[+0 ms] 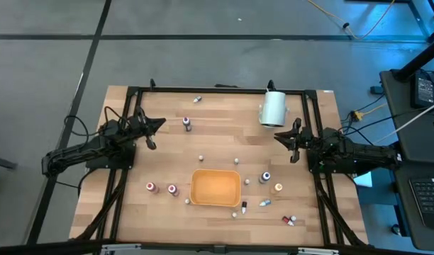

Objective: Pick & Place food coloring
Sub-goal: Put the large purple food coloring bottle in the yellow bin

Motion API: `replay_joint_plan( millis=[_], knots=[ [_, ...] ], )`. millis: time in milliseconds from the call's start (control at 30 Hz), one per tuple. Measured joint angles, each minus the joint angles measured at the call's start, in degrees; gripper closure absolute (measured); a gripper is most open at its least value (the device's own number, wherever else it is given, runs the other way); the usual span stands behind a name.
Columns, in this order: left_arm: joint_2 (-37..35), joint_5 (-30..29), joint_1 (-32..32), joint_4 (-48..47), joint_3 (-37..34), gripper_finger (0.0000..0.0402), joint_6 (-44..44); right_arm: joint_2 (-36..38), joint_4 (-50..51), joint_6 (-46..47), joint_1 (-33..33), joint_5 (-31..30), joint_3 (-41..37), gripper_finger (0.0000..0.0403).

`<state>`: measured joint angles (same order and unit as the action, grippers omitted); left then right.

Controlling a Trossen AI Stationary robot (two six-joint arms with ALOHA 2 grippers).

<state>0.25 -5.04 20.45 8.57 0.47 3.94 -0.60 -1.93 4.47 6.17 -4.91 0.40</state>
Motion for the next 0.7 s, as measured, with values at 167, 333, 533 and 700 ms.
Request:
replay_joint_plan(
  millis=[167,333,533,700],
  knots=[
    [0.00,-1.87,0.00,1.57,0.00,0.0373,-4.56,0.00,-0.47,3.96,0.00,-3.38,0.00,0.0337],
    [0.00,-3.23,0.00,2.84,0.00,0.0334,-5.30,0.00,-0.55,4.53,-0.01,-4.13,0.00,0.0337],
    [-0.01,-5.95,0.00,3.38,0.00,0.0262,-9.32,0.00,-0.55,5.89,0.00,-4.13,0.00,0.0337],
    [-0.01,-6.86,0.00,3.28,0.00,0.0211,-14.03,0.00,-0.55,5.86,0.00,-4.13,0.00,0.0337]
  ],
)
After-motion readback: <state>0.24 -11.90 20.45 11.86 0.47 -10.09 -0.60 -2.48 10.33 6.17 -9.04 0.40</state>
